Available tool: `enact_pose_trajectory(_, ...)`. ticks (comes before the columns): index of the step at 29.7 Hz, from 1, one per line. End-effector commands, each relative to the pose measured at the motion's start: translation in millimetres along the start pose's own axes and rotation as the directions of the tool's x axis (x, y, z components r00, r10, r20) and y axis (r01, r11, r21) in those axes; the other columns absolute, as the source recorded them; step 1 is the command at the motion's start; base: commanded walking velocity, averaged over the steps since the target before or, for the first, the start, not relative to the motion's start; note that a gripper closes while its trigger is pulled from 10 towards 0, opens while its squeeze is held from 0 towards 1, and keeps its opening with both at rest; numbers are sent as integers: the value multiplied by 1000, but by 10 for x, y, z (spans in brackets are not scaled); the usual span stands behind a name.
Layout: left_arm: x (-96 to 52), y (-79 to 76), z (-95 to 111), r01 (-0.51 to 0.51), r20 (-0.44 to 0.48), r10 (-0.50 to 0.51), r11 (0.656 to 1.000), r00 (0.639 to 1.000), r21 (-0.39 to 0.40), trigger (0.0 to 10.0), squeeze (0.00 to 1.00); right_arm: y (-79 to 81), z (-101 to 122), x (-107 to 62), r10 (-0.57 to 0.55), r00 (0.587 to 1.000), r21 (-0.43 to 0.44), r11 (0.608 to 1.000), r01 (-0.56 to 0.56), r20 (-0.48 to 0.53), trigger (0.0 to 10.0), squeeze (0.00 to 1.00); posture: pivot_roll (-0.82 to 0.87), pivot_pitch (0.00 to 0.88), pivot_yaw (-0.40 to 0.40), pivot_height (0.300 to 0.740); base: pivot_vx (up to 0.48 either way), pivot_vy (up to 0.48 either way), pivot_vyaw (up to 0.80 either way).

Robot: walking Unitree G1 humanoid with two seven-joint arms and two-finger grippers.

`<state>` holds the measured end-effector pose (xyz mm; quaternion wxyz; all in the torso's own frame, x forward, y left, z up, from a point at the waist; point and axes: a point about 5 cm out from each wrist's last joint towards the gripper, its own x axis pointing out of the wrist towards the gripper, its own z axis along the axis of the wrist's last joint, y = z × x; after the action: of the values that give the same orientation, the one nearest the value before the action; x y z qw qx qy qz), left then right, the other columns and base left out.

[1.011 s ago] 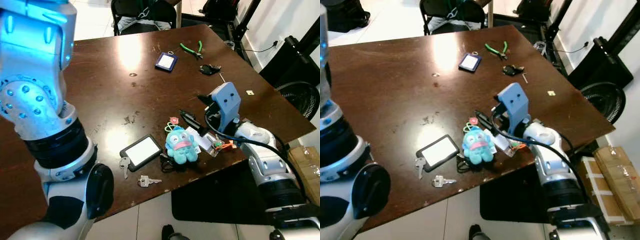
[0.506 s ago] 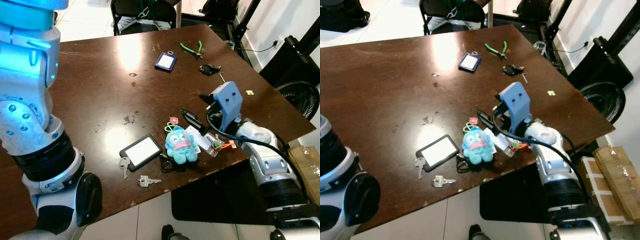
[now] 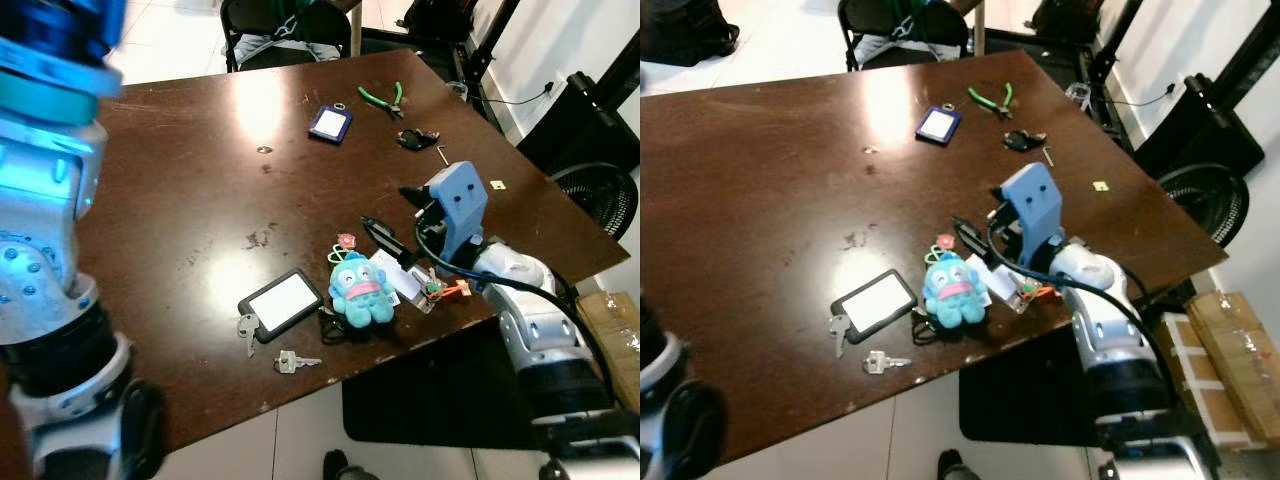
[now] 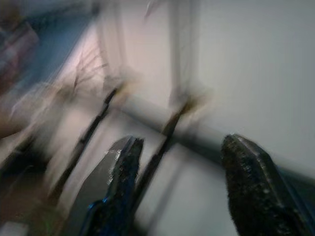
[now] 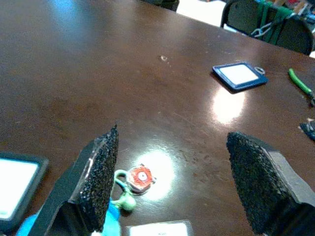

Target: Hang keys on a hook

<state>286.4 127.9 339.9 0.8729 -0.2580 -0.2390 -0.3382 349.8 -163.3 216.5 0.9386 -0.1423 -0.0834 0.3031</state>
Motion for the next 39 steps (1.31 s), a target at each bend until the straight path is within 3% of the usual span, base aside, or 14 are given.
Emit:
enact_pose_trajectory(1,-9,22,-266,-45,-128,52,998,990,52,10000,0,13,-52,-40,-8,1000,27,1000,8,-12,10000,0,-84,177,22,740,0,0,0)
enact_pose_trajectory(4,-192,86,-598,-108,-254,142,984,957,142,10000,0,55,-65,-51,-13,1000,46,999,13,-6,10000,0,-82,178,23,740,0,0,0)
enact_pose_trajectory(5,-414,146,-813,-150,-341,218,965,914,216,10000,0,96,-86,-68,-13,1000,62,998,13,-5,10000,0,-79,179,26,740,0,0,0)
enact_pose_trajectory(6,-414,146,-813,-150,-341,218,965,914,216,10000,0,96,-86,-68,-13,1000,62,998,13,-5,10000,0,-79,179,26,740,0,0,0)
enact_pose_trajectory(7,-595,196,-901,-179,-389,267,952,882,248,10000,0,123,-103,-81,-13,1000,71,997,13,-6,10000,0,-80,179,29,740,0,0,0)
enact_pose_trajectory(11,-715,232,-943,-199,-418,300,943,858,268,10000,0,137,-112,-91,-12,1000,76,997,13,-7,10000,0,-82,177,33,740,0,0,0)
enact_pose_trajectory(12,-861,296,-988,-241,-465,379,913,800,329,10000,0,149,-113,-102,-10,1000,76,997,11,-7,10000,0,-83,173,38,740,0,0,0)
enact_pose_trajectory(17,-947,334,-1009,-265,-489,431,889,759,373,10000,0,154,-111,-107,-10,1000,76,997,10,-6,10000,0,-83,173,38,740,0,0,0)
enact_pose_trajectory(18,-1117,422,-1047,-315,-527,542,829,655,461,10000,0,199,-106,-116,-4,1000,81,997,4,1,10000,0,-85,156,44,740,0,0,0)
enact_pose_trajectory(21,-1117,422,-1047,-315,-527,542,829,655,461,10000,0,199,-106,-116,-4,1000,81,997,4,1,10000,0,-85,156,44,740,0,0,0)
enact_pose_trajectory(22,-1240,468,-1080,-343,-532,605,787,592,513,10000,0,253,-107,-121,0,1000,90,996,-1,5,10000,0,-81,145,43,740,0,0,0)
enact_pose_trajectory(24,-1297,462,-1165,-310,-573,596,795,562,522,10000,0,325,-140,-117,13,1000,91,996,-13,0,10000,0,-89,120,36,740,0,0,0)
enact_pose_trajectory(30,-1243,259,-1400,41,-655,378,847,654,530,10000,0,363,-260,-157,4,999,67,998,-2,-37,10000,0,-107,108,32,740,0,0,0)
enact_pose_trajectory(39,-1144,196,-1389,109,-632,318,834,707,541,10000,0,333,-248,-164,-11,999,62,998,13,-38,10000,0,-118,107,35,740,0,0,0)
